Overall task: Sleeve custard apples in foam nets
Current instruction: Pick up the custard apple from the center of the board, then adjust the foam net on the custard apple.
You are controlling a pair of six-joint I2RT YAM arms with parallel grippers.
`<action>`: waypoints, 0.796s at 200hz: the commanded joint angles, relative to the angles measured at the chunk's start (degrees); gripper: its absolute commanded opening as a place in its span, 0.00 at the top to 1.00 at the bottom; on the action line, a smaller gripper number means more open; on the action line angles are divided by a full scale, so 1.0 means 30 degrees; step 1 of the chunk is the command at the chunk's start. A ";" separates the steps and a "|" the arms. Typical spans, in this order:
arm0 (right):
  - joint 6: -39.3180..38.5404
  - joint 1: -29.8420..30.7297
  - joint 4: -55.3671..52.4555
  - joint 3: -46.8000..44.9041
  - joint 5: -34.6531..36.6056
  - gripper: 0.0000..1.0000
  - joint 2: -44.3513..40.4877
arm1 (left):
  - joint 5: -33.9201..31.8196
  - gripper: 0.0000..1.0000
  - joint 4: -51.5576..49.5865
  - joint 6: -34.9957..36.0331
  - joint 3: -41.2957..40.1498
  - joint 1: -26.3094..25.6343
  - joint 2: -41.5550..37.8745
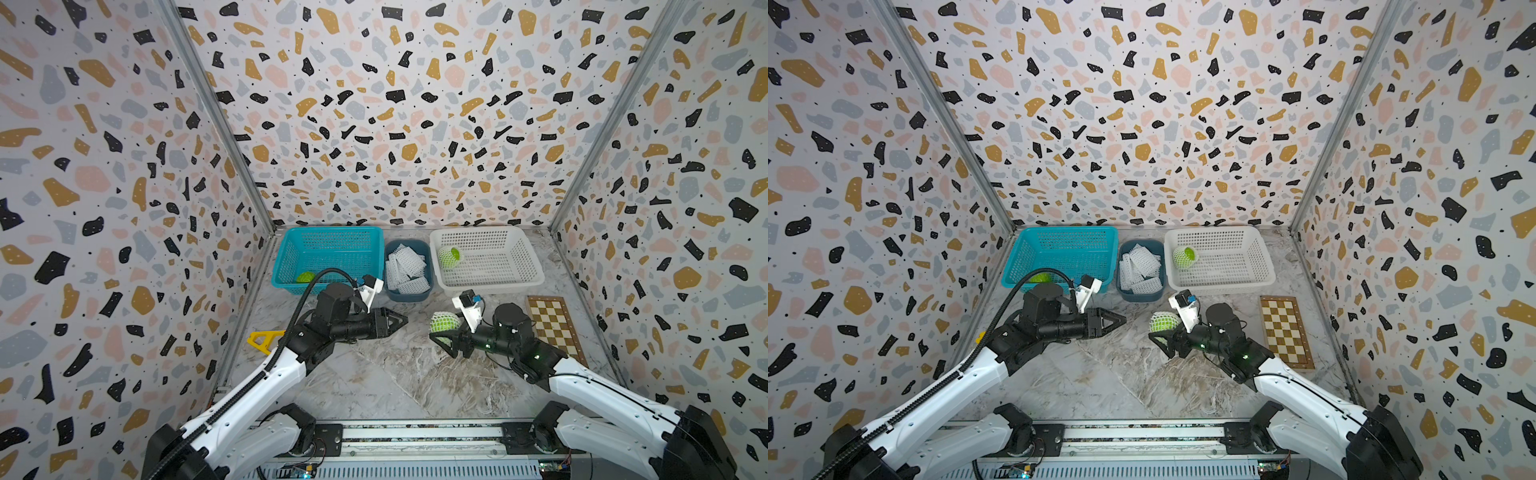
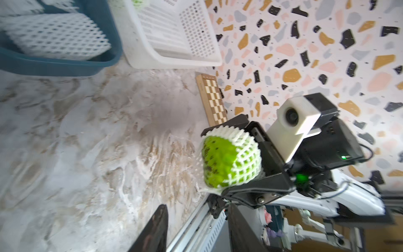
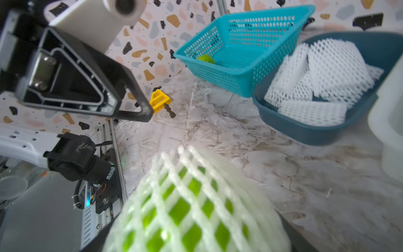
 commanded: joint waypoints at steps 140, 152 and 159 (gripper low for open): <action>-0.2842 0.3097 0.1885 -0.0100 0.2955 0.20 -0.1344 | 0.6234 0.58 0.2071 -0.0054 0.1684 -0.1054 0.1506; -0.2859 0.3199 0.1891 -0.0100 0.3015 0.20 -0.1350 | 0.6083 0.57 0.2019 -0.0060 0.1638 -0.1084 0.1659; -0.2890 0.3262 0.1840 -0.0072 0.3045 0.20 -0.1347 | 0.5991 0.57 0.2057 -0.0060 0.1613 -0.1086 0.1729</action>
